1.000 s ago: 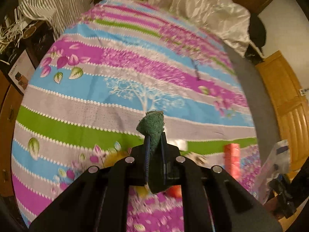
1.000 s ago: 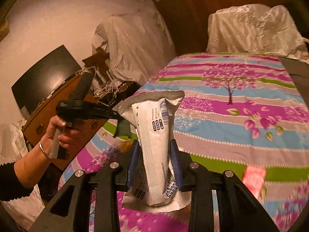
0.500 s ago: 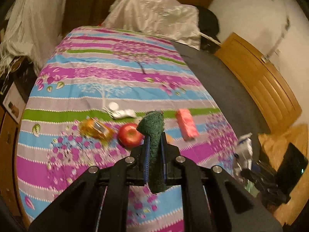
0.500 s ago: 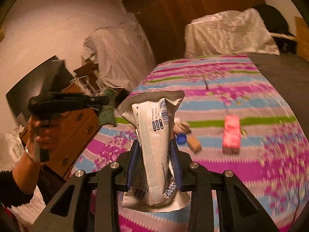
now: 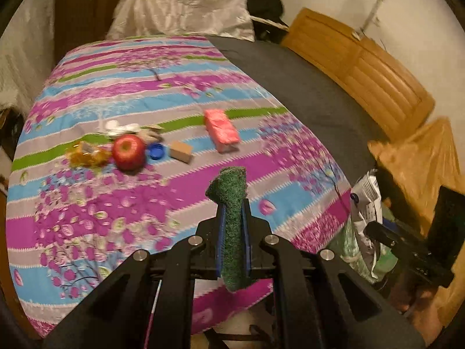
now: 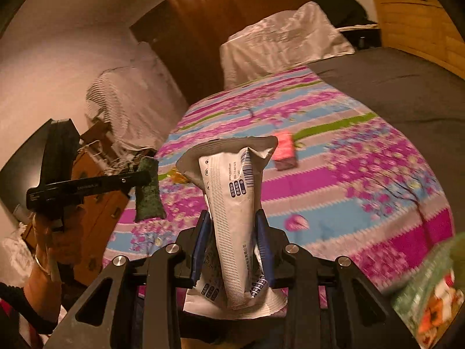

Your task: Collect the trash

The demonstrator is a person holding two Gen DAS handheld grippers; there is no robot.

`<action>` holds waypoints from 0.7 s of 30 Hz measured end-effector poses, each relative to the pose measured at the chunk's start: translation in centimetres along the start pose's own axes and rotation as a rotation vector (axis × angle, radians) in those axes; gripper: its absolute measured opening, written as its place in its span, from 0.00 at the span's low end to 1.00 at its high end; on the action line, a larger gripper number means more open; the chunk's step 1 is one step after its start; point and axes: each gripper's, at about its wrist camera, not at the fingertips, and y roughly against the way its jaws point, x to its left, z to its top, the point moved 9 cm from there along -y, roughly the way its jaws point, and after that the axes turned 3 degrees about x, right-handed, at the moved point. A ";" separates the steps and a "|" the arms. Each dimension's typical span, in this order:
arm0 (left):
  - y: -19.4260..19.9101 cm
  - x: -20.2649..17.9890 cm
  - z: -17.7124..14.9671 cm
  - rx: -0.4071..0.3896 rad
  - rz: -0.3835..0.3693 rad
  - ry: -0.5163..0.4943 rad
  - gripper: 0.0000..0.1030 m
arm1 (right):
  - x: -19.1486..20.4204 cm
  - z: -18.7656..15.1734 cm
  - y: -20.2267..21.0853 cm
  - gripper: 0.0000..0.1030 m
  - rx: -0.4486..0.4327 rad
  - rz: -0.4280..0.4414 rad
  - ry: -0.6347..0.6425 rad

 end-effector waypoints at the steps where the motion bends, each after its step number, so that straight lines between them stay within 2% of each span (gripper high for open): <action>1: -0.4 -1.1 -0.3 0.007 -0.004 -0.015 0.09 | -0.6 -0.5 0.7 0.33 -0.001 -0.019 -0.005; 7: -3.8 -9.8 -1.8 0.049 -0.032 -0.160 0.09 | -4.3 -1.8 4.6 0.33 -0.037 -0.129 -0.029; 14: -7.3 -19.7 -3.3 0.079 -0.070 -0.323 0.09 | -10.4 -3.7 10.4 0.33 -0.086 -0.294 -0.078; 21: -9.9 -27.2 -4.5 0.099 -0.095 -0.465 0.09 | -16.9 -6.2 16.7 0.33 -0.140 -0.438 -0.176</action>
